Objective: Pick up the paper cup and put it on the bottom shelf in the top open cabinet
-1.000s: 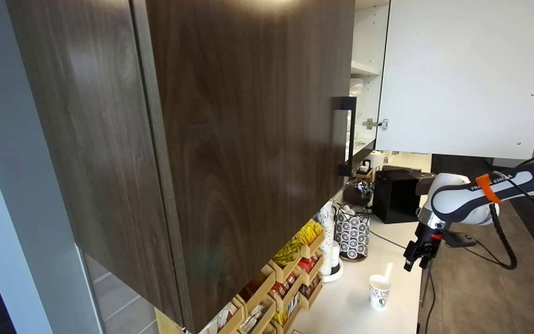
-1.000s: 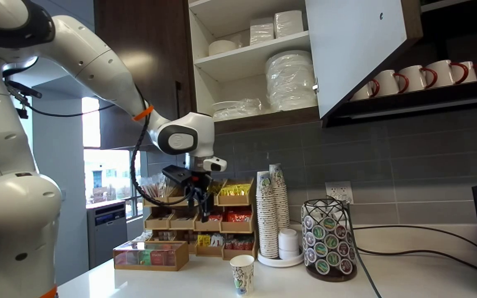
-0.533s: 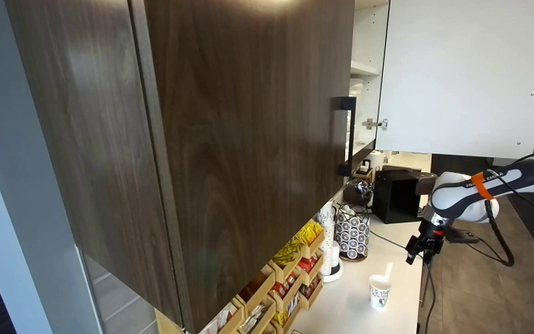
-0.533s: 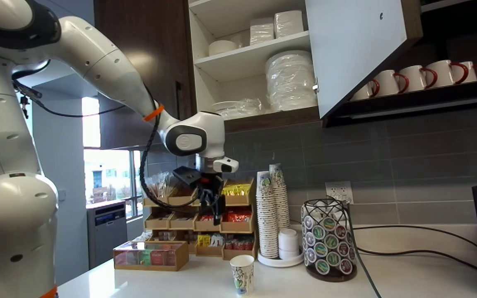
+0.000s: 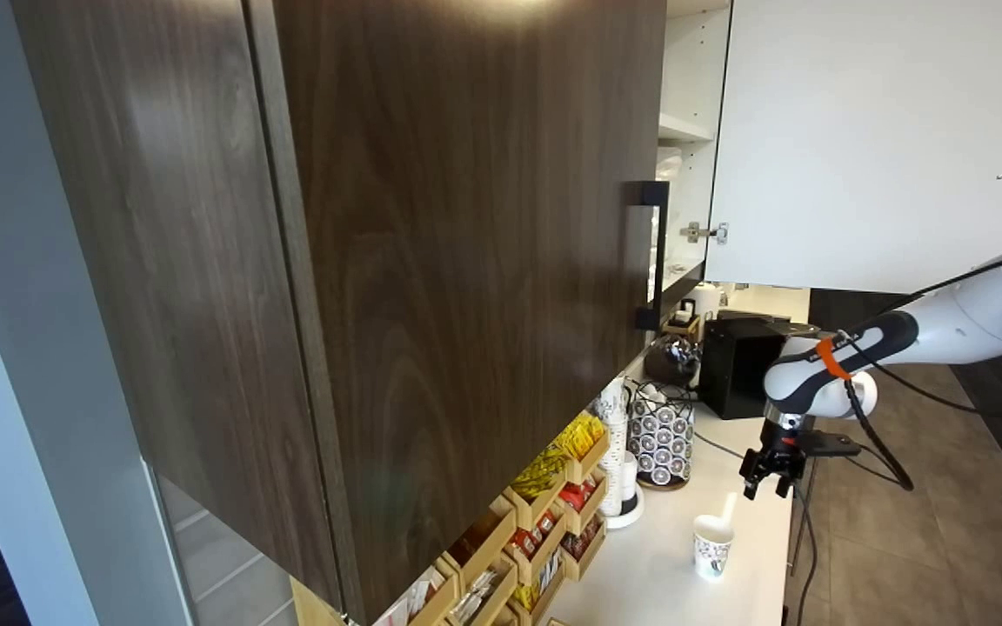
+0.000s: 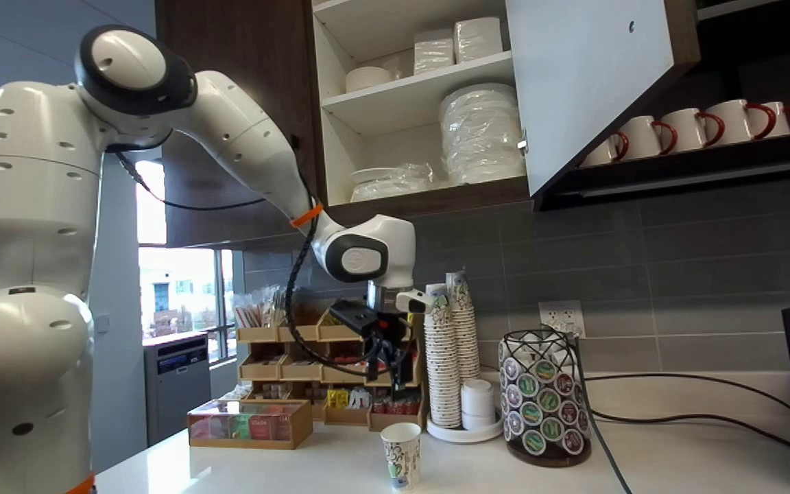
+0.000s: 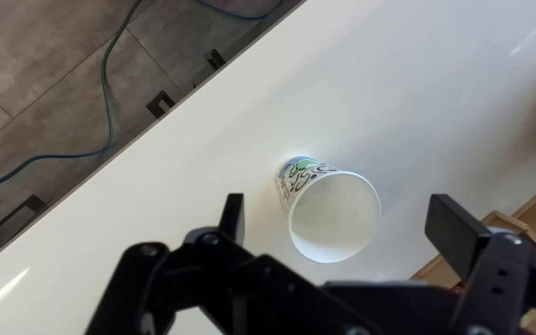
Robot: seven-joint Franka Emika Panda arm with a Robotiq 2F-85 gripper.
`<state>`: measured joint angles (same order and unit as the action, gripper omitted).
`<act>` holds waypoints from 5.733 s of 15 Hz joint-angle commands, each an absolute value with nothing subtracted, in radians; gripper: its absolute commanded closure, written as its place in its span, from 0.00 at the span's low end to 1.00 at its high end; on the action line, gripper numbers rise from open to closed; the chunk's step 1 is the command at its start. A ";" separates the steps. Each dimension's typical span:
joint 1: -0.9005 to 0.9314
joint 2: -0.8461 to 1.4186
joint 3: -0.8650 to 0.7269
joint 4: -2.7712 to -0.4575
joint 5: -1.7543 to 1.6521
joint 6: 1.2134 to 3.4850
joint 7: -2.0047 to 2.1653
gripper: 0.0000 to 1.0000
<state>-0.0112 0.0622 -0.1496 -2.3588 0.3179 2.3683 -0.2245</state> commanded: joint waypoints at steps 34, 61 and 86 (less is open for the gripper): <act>-0.192 0.230 0.039 -2.269 0.326 2.502 -0.317 0.99; -0.092 -0.281 -0.060 -2.048 0.055 2.202 -0.245 0.99; -0.028 -0.203 -0.061 -1.468 -0.003 1.964 -0.279 0.99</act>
